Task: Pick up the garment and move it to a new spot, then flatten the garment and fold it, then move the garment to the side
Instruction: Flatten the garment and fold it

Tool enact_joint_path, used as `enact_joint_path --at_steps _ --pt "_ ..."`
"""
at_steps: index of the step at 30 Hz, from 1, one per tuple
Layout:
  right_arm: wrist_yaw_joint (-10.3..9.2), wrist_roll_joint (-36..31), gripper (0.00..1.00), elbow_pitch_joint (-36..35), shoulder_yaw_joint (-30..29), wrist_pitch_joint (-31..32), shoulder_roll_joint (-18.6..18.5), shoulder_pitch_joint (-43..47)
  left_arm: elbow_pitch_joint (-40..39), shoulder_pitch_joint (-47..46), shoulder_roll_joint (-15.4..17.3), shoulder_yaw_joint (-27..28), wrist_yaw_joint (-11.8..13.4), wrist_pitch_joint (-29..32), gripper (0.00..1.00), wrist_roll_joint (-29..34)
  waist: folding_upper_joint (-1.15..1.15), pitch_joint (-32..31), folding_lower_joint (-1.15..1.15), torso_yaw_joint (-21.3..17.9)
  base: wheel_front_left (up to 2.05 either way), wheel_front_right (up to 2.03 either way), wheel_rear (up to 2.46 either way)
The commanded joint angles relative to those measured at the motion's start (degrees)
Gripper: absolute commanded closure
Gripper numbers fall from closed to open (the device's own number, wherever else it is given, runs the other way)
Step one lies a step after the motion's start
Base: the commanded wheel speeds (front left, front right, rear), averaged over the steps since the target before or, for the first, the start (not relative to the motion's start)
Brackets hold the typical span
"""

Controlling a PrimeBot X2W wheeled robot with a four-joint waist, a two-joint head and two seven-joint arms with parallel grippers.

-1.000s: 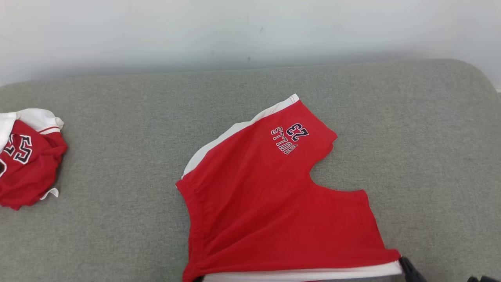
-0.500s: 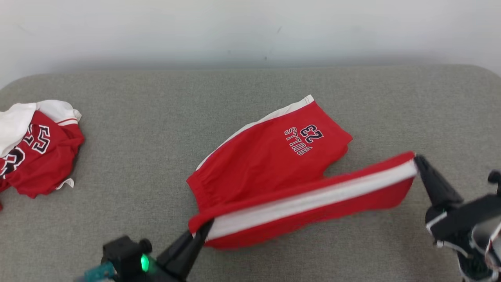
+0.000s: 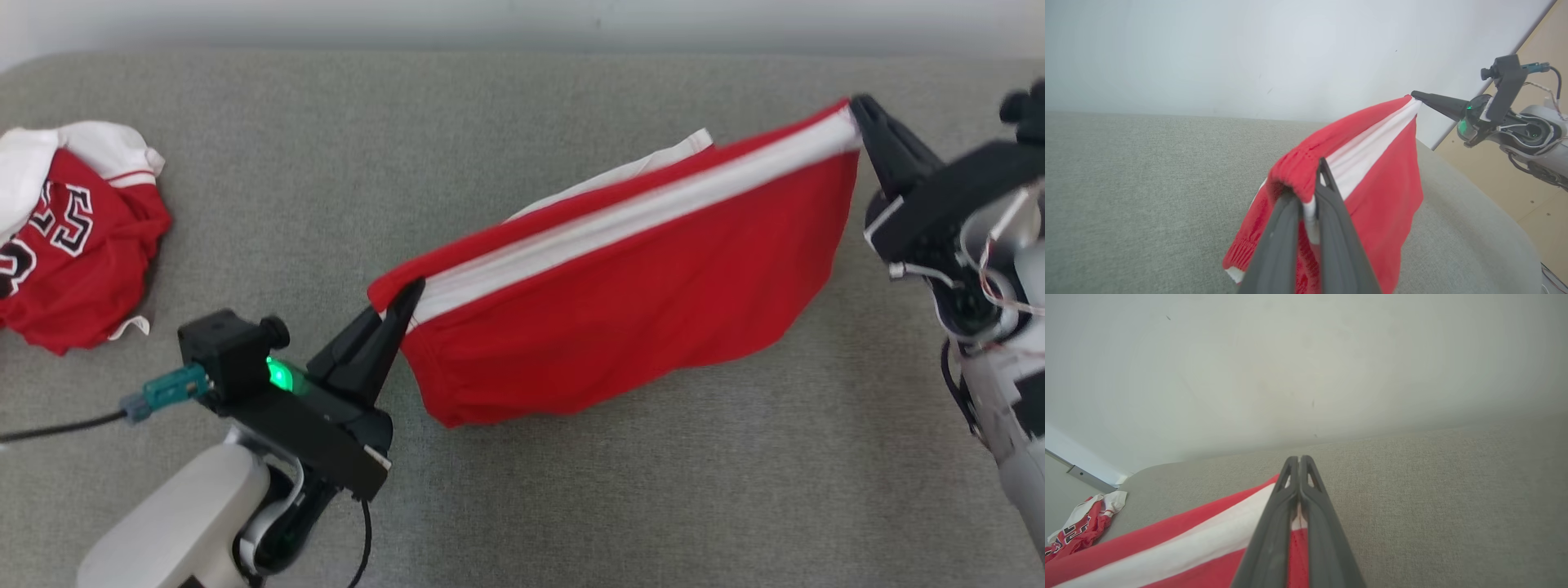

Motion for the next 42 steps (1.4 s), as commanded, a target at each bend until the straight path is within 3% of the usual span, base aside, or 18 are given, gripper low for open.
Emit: enact_joint_path --at_steps 1,11,18,19,20,21,28,35,42 --pt "0.07 -0.5 1.00 0.9 0.3 -0.1 0.6 -1.4 0.8 -0.8 0.0 -0.4 0.1 -0.1 1.00 -0.2 -0.01 3.5 -0.02 2.0 0.00 0.00 0.00" --pt "0.08 -4.7 1.00 15.6 8.9 -2.8 2.9 -13.2 7.5 -7.2 -2.3 -3.8 0.1 -0.1 1.00 -0.7 -0.01 8.1 -0.02 4.1 0.00 0.00 0.00" --pt "0.08 -4.1 1.00 20.4 13.3 -5.4 3.2 -16.3 11.3 -9.6 -4.2 -5.1 0.1 -0.1 1.00 0.1 -0.01 9.3 -0.02 4.6 0.00 0.00 0.00" --pt "0.08 -4.0 0.62 21.0 13.9 -5.7 3.2 -16.6 11.9 -9.9 -4.6 -5.3 0.1 -0.1 0.83 0.1 -0.01 9.4 -0.02 4.6 0.00 0.00 0.00" --pt "0.08 -3.9 0.24 21.5 14.5 -6.0 3.2 -16.9 12.5 -10.2 -4.7 -5.6 0.1 -0.1 0.38 0.2 -0.01 9.4 -0.02 4.6 0.00 0.00 0.00" --pt "0.08 -3.7 0.00 21.9 15.0 -6.3 3.2 -17.1 13.0 -10.5 -4.8 -5.7 0.1 -0.1 0.00 0.6 -0.01 9.4 -0.02 4.5 0.00 0.00 0.00" --pt "0.08 -0.5 0.00 23.3 18.1 -9.7 3.2 -15.4 15.4 -7.7 -5.7 -1.7 0.1 -0.1 0.00 3.0 -0.01 6.2 -0.02 3.8 0.00 0.00 0.00" --pt "0.08 2.8 0.00 22.1 21.0 -13.0 0.6 -11.1 14.6 -0.8 -6.7 3.8 0.1 -0.1 0.00 6.8 -0.01 1.0 -0.02 3.6 0.00 0.00 0.00" --pt "0.08 7.4 0.00 20.1 22.4 -18.7 -3.1 -3.2 9.8 8.8 -8.7 13.1 1.7 -0.1 0.00 15.7 -0.01 -3.9 -0.02 3.3 0.00 0.00 0.00"
